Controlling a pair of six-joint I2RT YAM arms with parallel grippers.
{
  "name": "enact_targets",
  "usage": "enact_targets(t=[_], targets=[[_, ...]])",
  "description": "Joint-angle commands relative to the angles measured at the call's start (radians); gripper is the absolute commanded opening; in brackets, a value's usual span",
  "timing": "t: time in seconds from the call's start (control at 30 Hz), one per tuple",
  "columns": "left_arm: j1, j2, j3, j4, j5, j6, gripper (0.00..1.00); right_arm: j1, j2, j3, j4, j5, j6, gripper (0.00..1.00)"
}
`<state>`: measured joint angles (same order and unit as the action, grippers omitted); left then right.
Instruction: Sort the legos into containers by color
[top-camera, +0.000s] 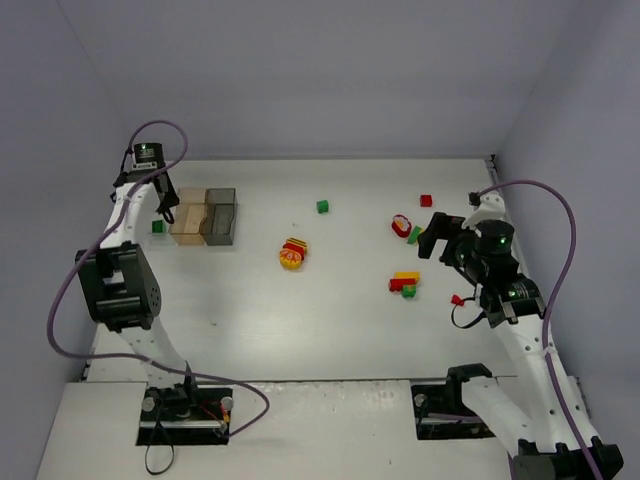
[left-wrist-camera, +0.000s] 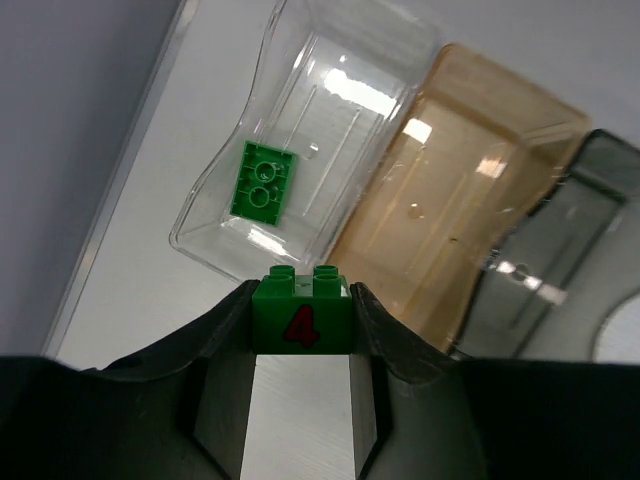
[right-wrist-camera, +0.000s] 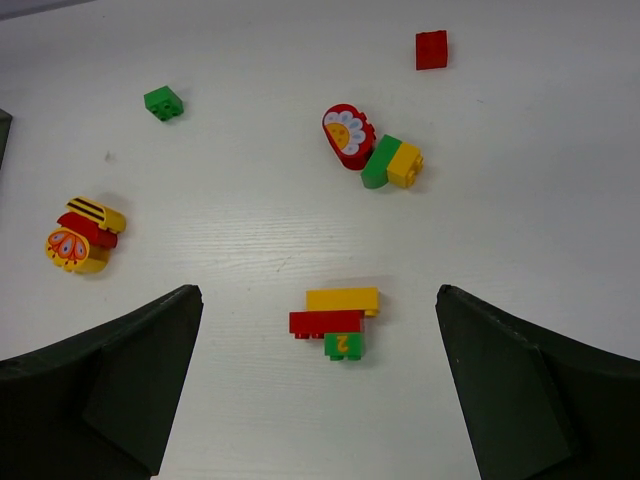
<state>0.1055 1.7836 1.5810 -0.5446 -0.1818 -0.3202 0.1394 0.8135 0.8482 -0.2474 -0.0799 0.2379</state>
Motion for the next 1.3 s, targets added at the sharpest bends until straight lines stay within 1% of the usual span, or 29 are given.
enact_targets(t=[0.0,0.03,0.1,0.27,0.33,0.53,0.57,0.6,0.63,0.73,0.77,0.9,0.97,1.03,1.13,1.17,1.23,1.27], targets=[[0.04,0.052,0.089,-0.012,0.067,0.079,0.04,0.006,-0.008,0.002,0.05,-0.026,-0.012,1.0],[0.051,0.095,0.108,-0.021,0.088,0.09,0.05,0.005,-0.01,-0.001,0.05,-0.029,-0.014,1.0],[0.063,0.156,0.169,-0.046,0.081,0.098,0.09,0.006,-0.016,-0.005,0.05,-0.029,-0.017,1.0],[0.083,0.241,0.255,-0.087,0.045,0.089,0.12,0.006,-0.025,-0.001,0.05,-0.034,-0.018,1.0],[0.089,0.257,0.27,-0.08,0.036,0.089,0.18,0.006,-0.03,-0.001,0.048,-0.034,-0.022,1.0],[0.103,0.298,0.306,-0.081,0.051,0.089,0.3,0.005,-0.031,-0.012,0.046,-0.038,-0.02,1.0],[0.103,0.3,0.307,-0.083,0.054,0.089,0.35,0.005,-0.03,-0.012,0.046,-0.038,-0.02,1.0],[0.103,0.303,0.307,-0.083,0.062,0.087,0.38,0.006,-0.03,-0.012,0.046,-0.038,-0.023,1.0],[0.103,0.303,0.306,-0.081,0.064,0.084,0.43,0.006,-0.025,-0.011,0.045,-0.04,-0.023,1.0],[0.103,0.301,0.303,-0.081,0.065,0.081,0.48,0.006,-0.016,-0.008,0.046,-0.04,-0.025,1.0],[0.103,0.3,0.303,-0.084,0.065,0.081,0.53,0.006,-0.013,-0.006,0.046,-0.041,-0.026,1.0],[0.1,0.258,0.297,-0.078,0.079,0.057,0.55,0.006,-0.007,-0.005,0.048,-0.044,-0.025,1.0],[0.077,0.226,0.278,-0.054,0.113,0.049,0.55,0.005,-0.008,-0.008,0.048,-0.043,-0.022,1.0],[0.04,0.185,0.258,-0.032,0.11,0.041,0.55,0.006,-0.004,-0.012,0.049,-0.043,-0.019,1.0],[-0.073,0.154,0.261,-0.029,0.114,0.026,0.55,0.005,-0.004,-0.012,0.05,-0.04,-0.012,1.0],[-0.157,0.143,0.261,-0.02,0.113,0.015,0.55,0.006,-0.005,-0.011,0.051,-0.034,-0.011,1.0],[-0.237,0.14,0.264,-0.006,0.102,-0.008,0.55,0.006,-0.007,-0.009,0.051,-0.029,-0.008,1.0],[-0.274,0.143,0.269,0.001,0.094,-0.023,0.58,0.006,-0.005,-0.006,0.051,-0.024,-0.009,1.0]])
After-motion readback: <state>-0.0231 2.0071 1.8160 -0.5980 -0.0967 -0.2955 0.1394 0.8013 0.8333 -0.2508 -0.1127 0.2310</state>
